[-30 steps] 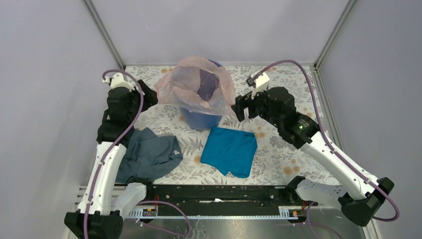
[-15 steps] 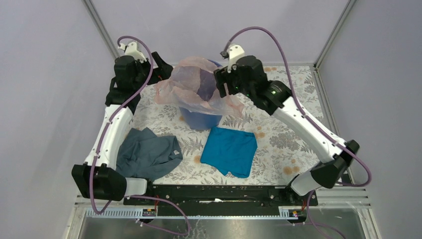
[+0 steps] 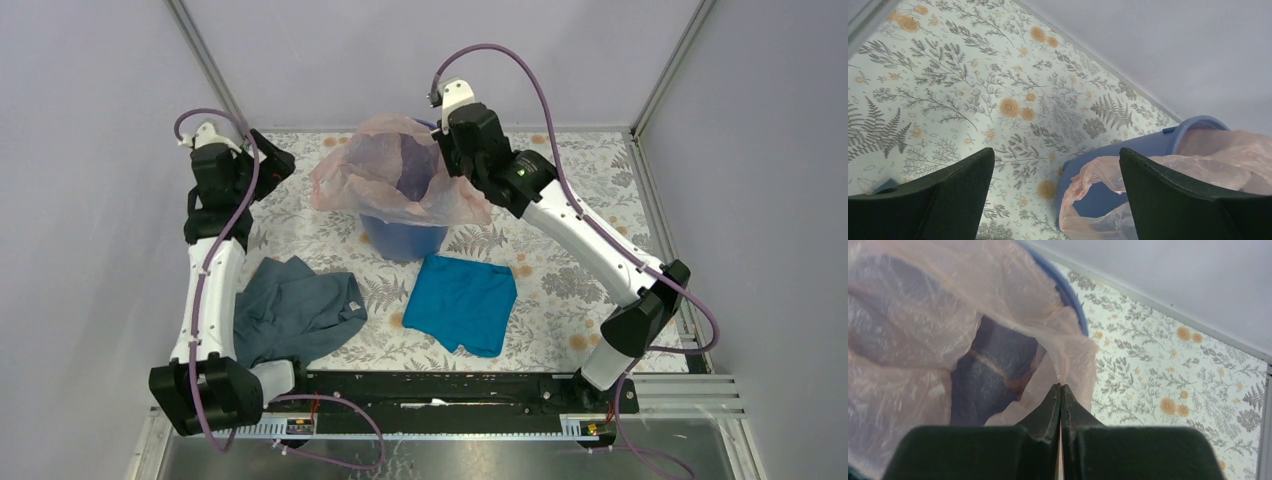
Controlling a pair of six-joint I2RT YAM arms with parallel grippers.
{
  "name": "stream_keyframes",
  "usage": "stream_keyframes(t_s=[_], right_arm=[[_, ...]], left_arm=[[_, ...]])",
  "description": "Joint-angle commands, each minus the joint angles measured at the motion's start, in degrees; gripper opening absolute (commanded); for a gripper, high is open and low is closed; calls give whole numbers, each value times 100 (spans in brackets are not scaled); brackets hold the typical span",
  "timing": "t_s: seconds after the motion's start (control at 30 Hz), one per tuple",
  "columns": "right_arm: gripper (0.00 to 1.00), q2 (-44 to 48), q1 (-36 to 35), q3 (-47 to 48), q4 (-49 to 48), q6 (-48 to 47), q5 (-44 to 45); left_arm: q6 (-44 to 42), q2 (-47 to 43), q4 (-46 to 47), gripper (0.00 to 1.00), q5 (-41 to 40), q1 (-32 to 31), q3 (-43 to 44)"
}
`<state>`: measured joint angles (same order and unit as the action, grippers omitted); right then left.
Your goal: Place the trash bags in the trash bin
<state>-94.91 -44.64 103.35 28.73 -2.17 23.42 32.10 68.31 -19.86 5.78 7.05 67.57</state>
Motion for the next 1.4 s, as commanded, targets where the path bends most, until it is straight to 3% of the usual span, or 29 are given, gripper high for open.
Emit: stream_keyframes(t_s=[0.0, 0.1, 0.17, 0.53, 0.83, 0.9, 1.03, 1.2, 1.37], right_arm=[[0, -258, 351, 581, -351, -41, -110], [0, -387, 547, 781, -289, -3, -502], [0, -419, 655, 802, -299, 78, -699], [0, -449, 1005, 607, -450, 521, -1549], [0, -452, 1079, 676, -508, 523, -1643], [0, -435, 1092, 644, -528, 515, -1654], [0, -403, 1107, 607, -556, 522, -1703], [0, -411, 1107, 611, -608, 542, -1816], [0, -440, 1115, 633, -654, 557, -1874]], left_arm=[[457, -218, 506, 99, 626, 321, -281], [1133, -136, 1309, 96, 2018, 809, -798], [1798, -159, 2315, 94, 2976, 1070, -1316], [3770, 457, 5479, 97, 4391, 1134, -2560], [2820, 332, 3886, 73, 3879, 1064, -2424], [2724, 279, 3708, 72, 3755, 1050, -2444], [2689, 145, 3640, 79, 3566, 1010, -2608], [2672, 384, 3876, 78, 3537, 664, -2479], [2836, 966, 4199, 61, 3493, 432, -2200]])
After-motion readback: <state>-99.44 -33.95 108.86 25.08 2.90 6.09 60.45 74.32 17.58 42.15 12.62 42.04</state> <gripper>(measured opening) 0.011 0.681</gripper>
